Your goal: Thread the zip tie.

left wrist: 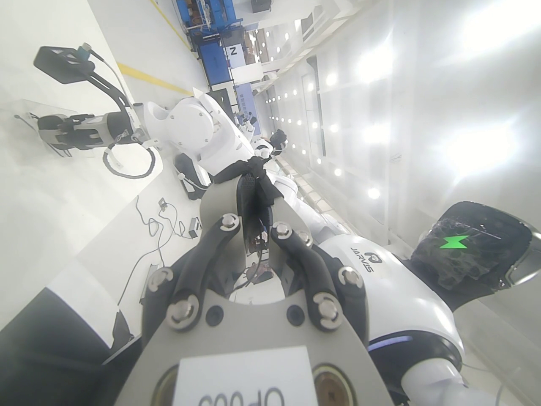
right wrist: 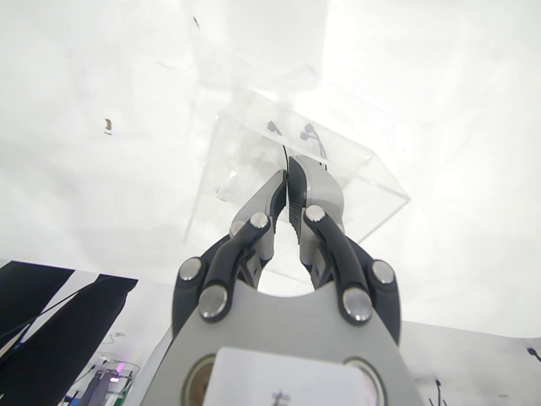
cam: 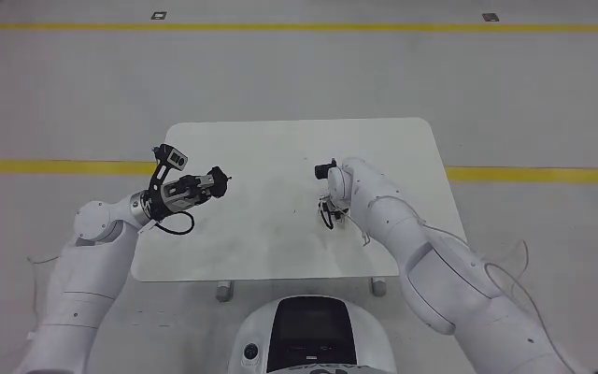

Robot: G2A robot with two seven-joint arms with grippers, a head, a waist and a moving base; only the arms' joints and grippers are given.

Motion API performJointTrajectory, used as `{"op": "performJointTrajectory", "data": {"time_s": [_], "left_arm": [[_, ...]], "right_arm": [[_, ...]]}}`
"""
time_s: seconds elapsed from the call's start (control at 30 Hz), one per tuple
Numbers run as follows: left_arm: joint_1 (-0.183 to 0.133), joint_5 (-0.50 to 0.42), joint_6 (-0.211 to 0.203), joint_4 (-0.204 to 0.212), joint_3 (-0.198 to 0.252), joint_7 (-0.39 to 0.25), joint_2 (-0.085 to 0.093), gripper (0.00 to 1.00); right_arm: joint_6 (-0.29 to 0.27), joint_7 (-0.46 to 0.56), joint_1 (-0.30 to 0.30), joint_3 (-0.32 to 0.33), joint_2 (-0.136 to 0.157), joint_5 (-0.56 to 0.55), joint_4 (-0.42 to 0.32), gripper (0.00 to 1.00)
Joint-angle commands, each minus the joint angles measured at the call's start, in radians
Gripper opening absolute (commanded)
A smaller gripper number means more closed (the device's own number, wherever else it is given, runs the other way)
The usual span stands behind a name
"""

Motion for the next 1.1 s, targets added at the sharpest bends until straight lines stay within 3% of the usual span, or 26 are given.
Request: {"op": "performJointTrajectory", "data": {"time_s": [0.0, 0.3, 0.57, 0.83, 1.07], "left_arm": [[0.0, 0.0, 0.0, 0.0, 0.0, 0.0, 0.0, 0.0], [0.0, 0.0, 0.0, 0.0, 0.0, 0.0, 0.0, 0.0], [0.0, 0.0, 0.0, 0.0, 0.0, 0.0, 0.0, 0.0], [0.0, 0.0, 0.0, 0.0, 0.0, 0.0, 0.0, 0.0], [0.0, 0.0, 0.0, 0.0, 0.0, 0.0, 0.0, 0.0]], "right_arm": [[0.0, -0.001, 0.0, 0.001, -0.001, -0.002, 0.003, 0.02], [0.003, -0.004, 0.006, 0.008, -0.005, -0.012, 0.005, 0.0], [-0.03, 0.009, 0.017, 0.029, 0.002, 0.002, -0.005, 0.0], [-0.077, 0.029, 0.027, 0.06, 0.024, 0.019, -0.019, 0.0], [-0.081, 0.039, 0.022, 0.089, 0.047, 0.028, -0.054, 0.0]]}}
